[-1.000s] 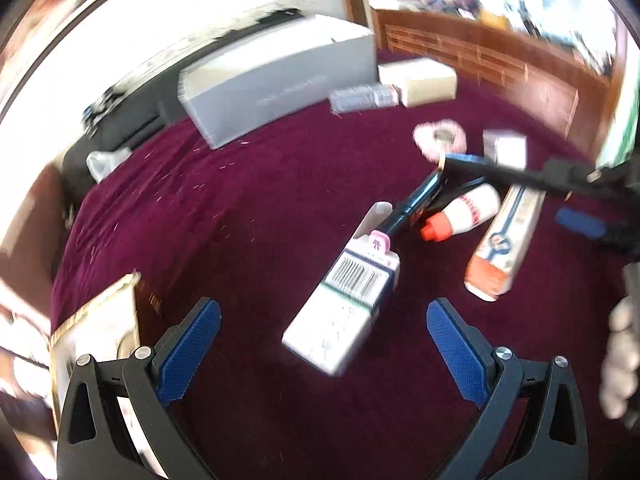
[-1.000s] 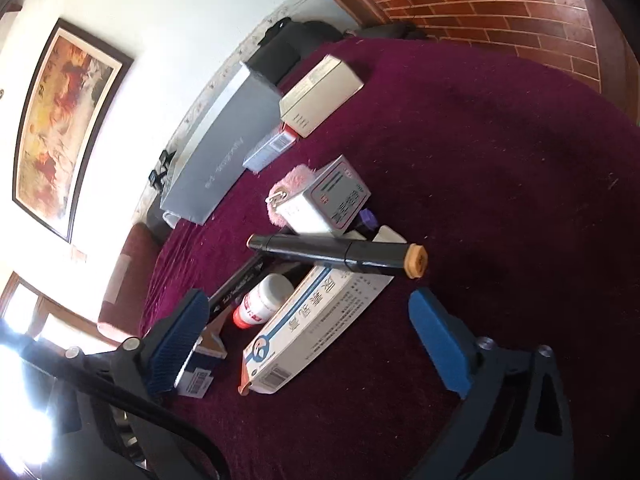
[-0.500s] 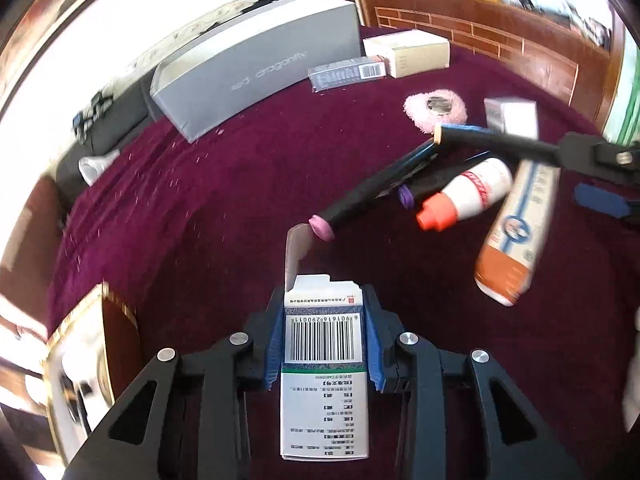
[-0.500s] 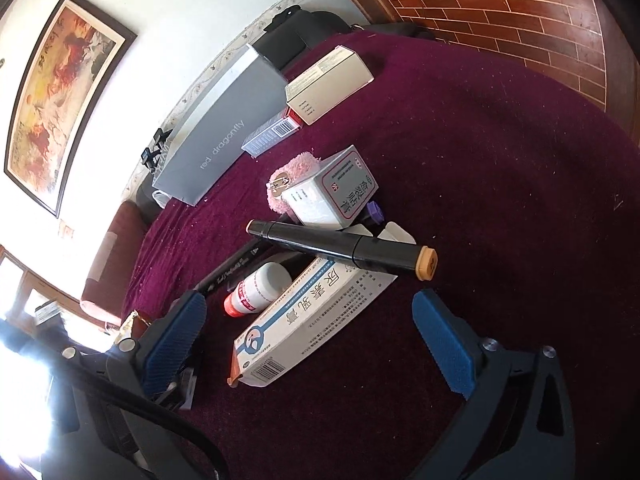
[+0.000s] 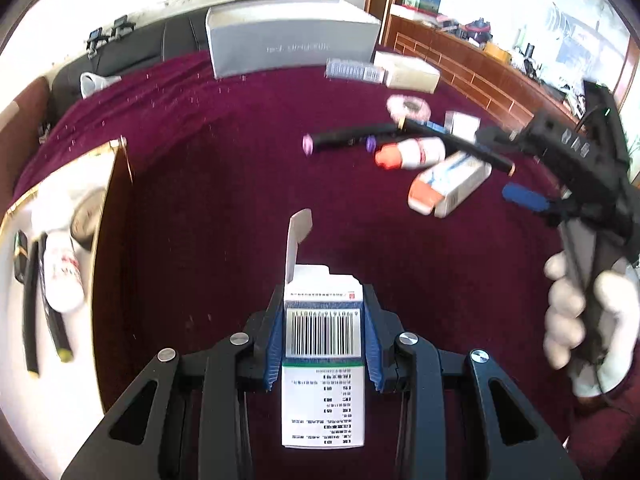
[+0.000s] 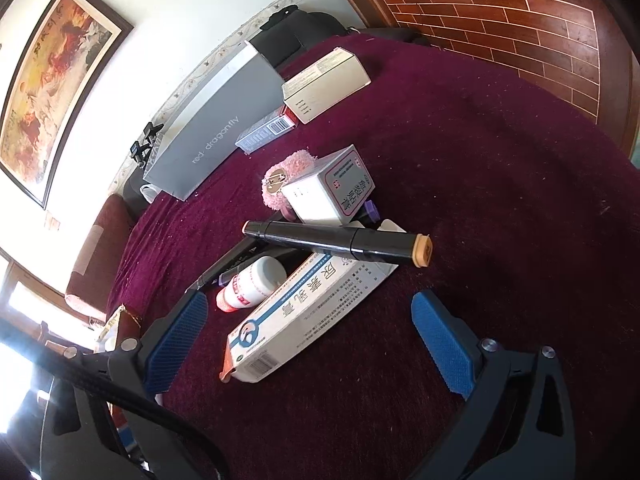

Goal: Organize objects
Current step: 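Grasp the white barcode box with the left tool, then grasp a black marker with pink cap using the right tool while the left tool holds the box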

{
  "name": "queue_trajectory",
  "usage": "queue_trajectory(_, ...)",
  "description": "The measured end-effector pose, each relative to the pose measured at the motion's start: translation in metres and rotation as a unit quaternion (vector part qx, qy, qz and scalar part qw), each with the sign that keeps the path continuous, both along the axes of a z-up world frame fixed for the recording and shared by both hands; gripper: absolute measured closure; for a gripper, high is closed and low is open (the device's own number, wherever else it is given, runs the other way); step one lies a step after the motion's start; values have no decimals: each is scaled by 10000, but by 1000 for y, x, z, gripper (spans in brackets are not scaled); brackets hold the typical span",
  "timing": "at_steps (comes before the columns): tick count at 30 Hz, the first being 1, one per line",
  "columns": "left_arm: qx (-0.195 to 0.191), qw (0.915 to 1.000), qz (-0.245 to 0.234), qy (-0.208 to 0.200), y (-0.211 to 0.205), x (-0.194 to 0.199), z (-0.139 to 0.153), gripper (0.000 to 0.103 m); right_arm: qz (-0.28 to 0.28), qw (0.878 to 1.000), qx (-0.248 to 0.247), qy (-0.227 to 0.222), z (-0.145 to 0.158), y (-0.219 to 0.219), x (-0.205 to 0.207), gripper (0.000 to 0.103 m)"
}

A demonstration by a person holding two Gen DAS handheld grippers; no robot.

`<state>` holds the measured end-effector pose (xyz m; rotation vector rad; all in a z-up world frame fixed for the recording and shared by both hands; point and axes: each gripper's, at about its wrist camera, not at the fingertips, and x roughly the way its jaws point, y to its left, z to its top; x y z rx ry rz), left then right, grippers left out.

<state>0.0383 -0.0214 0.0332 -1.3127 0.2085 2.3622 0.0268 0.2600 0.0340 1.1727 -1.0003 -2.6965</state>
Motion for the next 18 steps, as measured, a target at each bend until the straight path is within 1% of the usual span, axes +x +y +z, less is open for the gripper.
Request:
queue_trajectory(3, -94, 9999, -30, -70, 4, 3, -13, 73, 132, 9998, 149, -5, 14, -4, 1, 0)
queue_trajectory(4, -80, 9999, -3, 84, 4, 5, -14, 73, 214, 9996, 165, -49, 17, -5, -2, 0)
queue_trajectory(7, -267, 9989, -21, 392, 10, 13, -17, 73, 482, 9982, 297, -187, 30, -9, -16, 0)
queue_trajectory(8, -262, 9989, -29, 387, 10, 14, -17, 73, 603, 9969, 438, -237, 35, -13, -22, 0)
queue_trajectory(9, -150, 9994, -31, 320, 8, 14, -16, 74, 696, 9954, 599, -264, 39, -17, -27, 1)
queue_trajectory(11, 199, 9997, -33, 105, -2, 13, -14, 74, 986, 9901, 949, -301, 47, -31, -40, 1)
queue_trajectory(13, 368, 9993, 23, 14, -10, 16, -10, 74, 1255, 9856, 1085, -338, 51, -47, -49, 1)
queue_trajectory(15, 550, 9984, 119, -54, -19, 19, -4, 74, 1582, 9814, 1003, -429, 51, -65, -62, 1)
queue_trajectory(18, 792, 9967, 150, -75, -29, 23, 5, 74, 1928, 9780, 454, -661, 39, -87, -83, 1)
